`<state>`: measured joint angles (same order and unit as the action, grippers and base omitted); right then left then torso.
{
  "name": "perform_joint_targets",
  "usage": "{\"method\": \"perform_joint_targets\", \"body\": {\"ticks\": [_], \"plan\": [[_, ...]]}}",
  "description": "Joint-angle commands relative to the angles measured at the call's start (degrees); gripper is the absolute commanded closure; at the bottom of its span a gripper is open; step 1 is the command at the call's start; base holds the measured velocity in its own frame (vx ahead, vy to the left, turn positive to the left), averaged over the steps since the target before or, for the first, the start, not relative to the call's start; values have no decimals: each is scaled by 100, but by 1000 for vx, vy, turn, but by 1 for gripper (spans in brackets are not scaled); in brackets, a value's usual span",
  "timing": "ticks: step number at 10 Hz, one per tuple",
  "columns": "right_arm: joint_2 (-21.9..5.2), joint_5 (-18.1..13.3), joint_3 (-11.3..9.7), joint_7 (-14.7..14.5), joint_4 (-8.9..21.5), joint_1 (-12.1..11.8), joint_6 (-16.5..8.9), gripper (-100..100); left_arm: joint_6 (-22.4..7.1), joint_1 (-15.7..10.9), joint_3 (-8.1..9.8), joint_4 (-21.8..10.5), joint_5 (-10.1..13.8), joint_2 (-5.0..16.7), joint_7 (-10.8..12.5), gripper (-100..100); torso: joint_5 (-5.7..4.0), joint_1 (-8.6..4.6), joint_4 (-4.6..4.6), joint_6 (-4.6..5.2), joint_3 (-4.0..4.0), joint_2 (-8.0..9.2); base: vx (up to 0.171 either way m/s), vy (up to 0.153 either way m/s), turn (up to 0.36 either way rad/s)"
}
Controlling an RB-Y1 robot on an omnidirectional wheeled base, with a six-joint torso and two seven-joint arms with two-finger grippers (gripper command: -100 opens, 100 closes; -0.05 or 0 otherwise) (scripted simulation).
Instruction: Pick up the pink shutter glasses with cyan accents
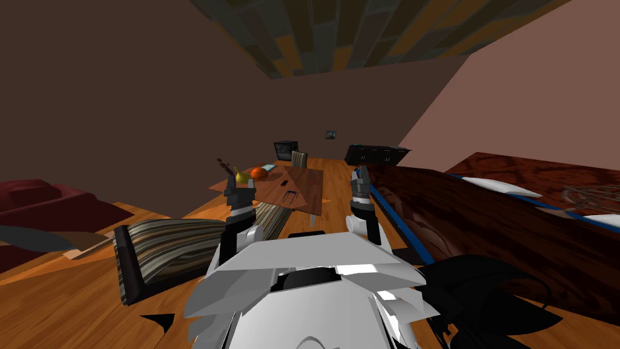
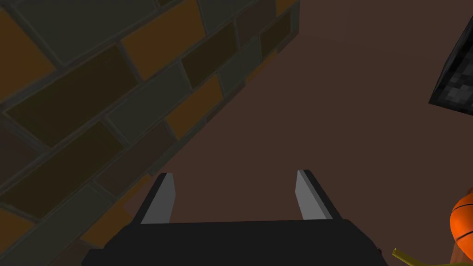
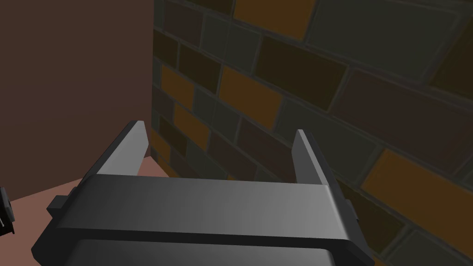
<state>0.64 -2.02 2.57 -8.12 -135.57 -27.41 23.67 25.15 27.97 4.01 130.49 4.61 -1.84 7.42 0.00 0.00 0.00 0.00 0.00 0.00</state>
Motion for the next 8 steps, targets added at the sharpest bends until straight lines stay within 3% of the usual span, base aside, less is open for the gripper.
{"method": "perform_joint_targets", "body": {"ticks": [1, 4, 8], "plan": [[0, 0, 0, 0, 0, 0, 0, 0, -41, 19, 69, -56, 51, 229, -28, -100, 0, 0, 0, 0, 0, 0, -17, -22, -7], [1, 0, -1, 0, 0, 1, 0, 0, -207, 97, 342, -290, 252, 716, -137, -100, -6, -27, 4, 0, 10, 18, -49, -81, -7], [1, 0, -1, 0, 0, 1, 0, 0, -607, 255, 933, -865, 714, 1280, -379, -100, -11, -52, 6, 1, 15, 26, -68, -145, -13]]}}
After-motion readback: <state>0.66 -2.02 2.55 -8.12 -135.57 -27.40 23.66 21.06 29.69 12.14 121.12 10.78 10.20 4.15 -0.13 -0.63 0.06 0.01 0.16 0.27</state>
